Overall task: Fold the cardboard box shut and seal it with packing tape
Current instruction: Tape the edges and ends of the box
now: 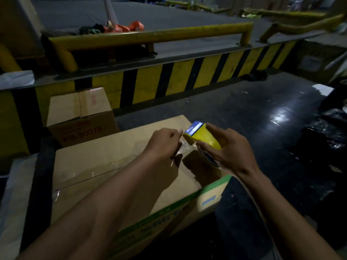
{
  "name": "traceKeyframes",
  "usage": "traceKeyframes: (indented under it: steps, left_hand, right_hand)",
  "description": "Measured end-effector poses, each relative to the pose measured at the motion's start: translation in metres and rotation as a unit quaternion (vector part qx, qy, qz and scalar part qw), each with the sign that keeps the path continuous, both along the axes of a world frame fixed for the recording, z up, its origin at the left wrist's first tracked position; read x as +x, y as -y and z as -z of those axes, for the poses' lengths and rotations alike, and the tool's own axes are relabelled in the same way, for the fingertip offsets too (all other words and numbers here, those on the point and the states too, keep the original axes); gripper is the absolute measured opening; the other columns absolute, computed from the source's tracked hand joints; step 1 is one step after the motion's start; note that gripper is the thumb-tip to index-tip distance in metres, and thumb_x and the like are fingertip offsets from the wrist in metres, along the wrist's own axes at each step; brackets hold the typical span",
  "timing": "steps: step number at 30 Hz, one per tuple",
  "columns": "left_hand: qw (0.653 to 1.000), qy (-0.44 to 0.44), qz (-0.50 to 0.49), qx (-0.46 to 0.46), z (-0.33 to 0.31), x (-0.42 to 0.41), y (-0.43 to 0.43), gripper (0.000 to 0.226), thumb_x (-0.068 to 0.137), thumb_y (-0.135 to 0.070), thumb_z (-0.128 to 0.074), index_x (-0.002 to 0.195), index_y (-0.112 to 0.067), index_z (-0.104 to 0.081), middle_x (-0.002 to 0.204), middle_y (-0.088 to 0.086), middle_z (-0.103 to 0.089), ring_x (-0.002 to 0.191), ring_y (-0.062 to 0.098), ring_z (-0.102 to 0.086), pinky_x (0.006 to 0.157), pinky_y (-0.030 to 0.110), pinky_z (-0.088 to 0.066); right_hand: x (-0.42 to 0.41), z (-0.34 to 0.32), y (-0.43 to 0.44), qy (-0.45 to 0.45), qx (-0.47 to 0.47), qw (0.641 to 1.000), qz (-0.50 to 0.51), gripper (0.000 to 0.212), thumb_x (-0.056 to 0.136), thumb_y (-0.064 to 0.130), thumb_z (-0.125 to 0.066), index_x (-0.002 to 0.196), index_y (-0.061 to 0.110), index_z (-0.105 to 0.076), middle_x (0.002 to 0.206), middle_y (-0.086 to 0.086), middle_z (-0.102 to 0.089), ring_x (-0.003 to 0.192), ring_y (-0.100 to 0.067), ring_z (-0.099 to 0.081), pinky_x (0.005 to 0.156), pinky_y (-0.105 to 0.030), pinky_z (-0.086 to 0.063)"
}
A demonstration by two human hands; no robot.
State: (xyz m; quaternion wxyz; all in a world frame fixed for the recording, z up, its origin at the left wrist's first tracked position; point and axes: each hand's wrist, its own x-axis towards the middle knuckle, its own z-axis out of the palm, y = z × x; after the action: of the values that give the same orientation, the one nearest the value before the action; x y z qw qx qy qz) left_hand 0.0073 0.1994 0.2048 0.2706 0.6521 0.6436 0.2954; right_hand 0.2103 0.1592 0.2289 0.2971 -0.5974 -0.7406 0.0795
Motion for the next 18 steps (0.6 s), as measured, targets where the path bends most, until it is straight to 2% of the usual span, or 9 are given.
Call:
traceKeyframes:
  steps: [2,4,6,9,11,14,16,18]
  left_hand:
    - [0.983,0.156,0.004,-0.098,-0.018,0.002,-0.017,0.045,0.101,-0.049,-0.046,0.098,-0.016,-0.076,0.089,0.001,-0.076,0.085,0.018,-0.071,0.081,0.035,-0.055]
    - [0.947,0.271,0.015,-0.171,-0.031,0.002,-0.028,0.040,0.101,-0.046,-0.051,0.102,-0.014,-0.074,0.092,0.005,-0.076,0.085,0.019,-0.073,0.074,0.034,-0.060]
    - [0.928,0.311,0.039,-0.199,-0.037,-0.002,-0.036,0.034,0.099,-0.037,-0.059,0.110,-0.007,-0.071,0.098,0.010,-0.073,0.084,0.020,-0.071,0.068,0.032,-0.060]
    - [0.894,0.372,0.071,-0.241,-0.039,-0.011,-0.044,0.035,0.095,-0.030,-0.065,0.119,-0.004,-0.067,0.108,0.015,-0.067,0.088,0.022,-0.067,0.074,0.033,-0.060]
    - [0.867,0.412,0.077,-0.270,-0.040,-0.017,-0.049,0.037,0.092,-0.031,-0.067,0.119,-0.005,-0.067,0.102,0.013,-0.067,0.083,0.020,-0.068,0.073,0.031,-0.060]
    - [0.837,0.453,0.076,-0.299,-0.039,-0.026,-0.057,0.036,0.086,-0.032,-0.071,0.111,-0.005,-0.070,0.094,0.010,-0.072,0.083,0.019,-0.069,0.080,0.031,-0.058]
    - [0.831,0.461,0.074,-0.302,-0.038,-0.031,-0.063,0.031,0.088,-0.028,-0.071,0.109,-0.006,-0.071,0.099,0.012,-0.073,0.087,0.019,-0.070,0.083,0.031,-0.058]
    - [0.848,0.436,0.072,-0.293,-0.036,-0.036,-0.067,0.022,0.095,-0.018,-0.064,0.113,-0.008,-0.071,0.106,0.014,-0.072,0.088,0.018,-0.070,0.077,0.028,-0.060]
  right_hand:
    - [-0.003,0.003,0.001,0.001,0.001,1.000,-0.004,0.071,0.080,0.069,-0.056,0.142,0.037,-0.047,0.082,0.006,-0.054,0.070,-0.007,-0.049,0.060,-0.023,-0.037]
    - [-0.005,0.004,0.001,0.003,0.003,1.000,0.001,0.073,0.079,0.072,-0.053,0.143,0.038,-0.044,0.083,0.006,-0.054,0.072,-0.007,-0.050,0.063,-0.027,-0.044]
    - [-0.008,0.001,0.000,0.000,0.010,1.000,0.009,0.073,0.079,0.073,-0.052,0.143,0.038,-0.044,0.082,0.005,-0.054,0.070,-0.006,-0.049,0.063,-0.029,-0.047]
    - [-0.012,-0.007,-0.002,-0.020,0.014,1.000,0.014,0.074,0.078,0.072,-0.054,0.143,0.038,-0.044,0.081,0.005,-0.052,0.069,-0.005,-0.048,0.060,-0.027,-0.045]
    - [-0.015,-0.012,-0.002,-0.032,0.020,0.999,0.016,0.074,0.077,0.071,-0.056,0.143,0.039,-0.044,0.080,0.006,-0.052,0.069,-0.004,-0.048,0.060,-0.027,-0.045]
    - [-0.019,-0.020,-0.005,-0.045,0.016,0.999,0.011,0.077,0.077,0.073,-0.054,0.144,0.039,-0.040,0.084,0.007,-0.053,0.073,-0.006,-0.050,0.063,-0.030,-0.049]
    - [-0.023,-0.025,-0.008,-0.057,0.008,0.998,0.007,0.079,0.075,0.073,-0.052,0.145,0.039,-0.039,0.091,0.004,-0.056,0.078,-0.011,-0.054,0.067,-0.036,-0.053]
    - [-0.026,-0.028,-0.010,-0.068,0.000,0.998,0.002,0.080,0.073,0.074,-0.053,0.144,0.040,-0.039,0.096,0.003,-0.058,0.083,-0.013,-0.056,0.070,-0.038,-0.054]
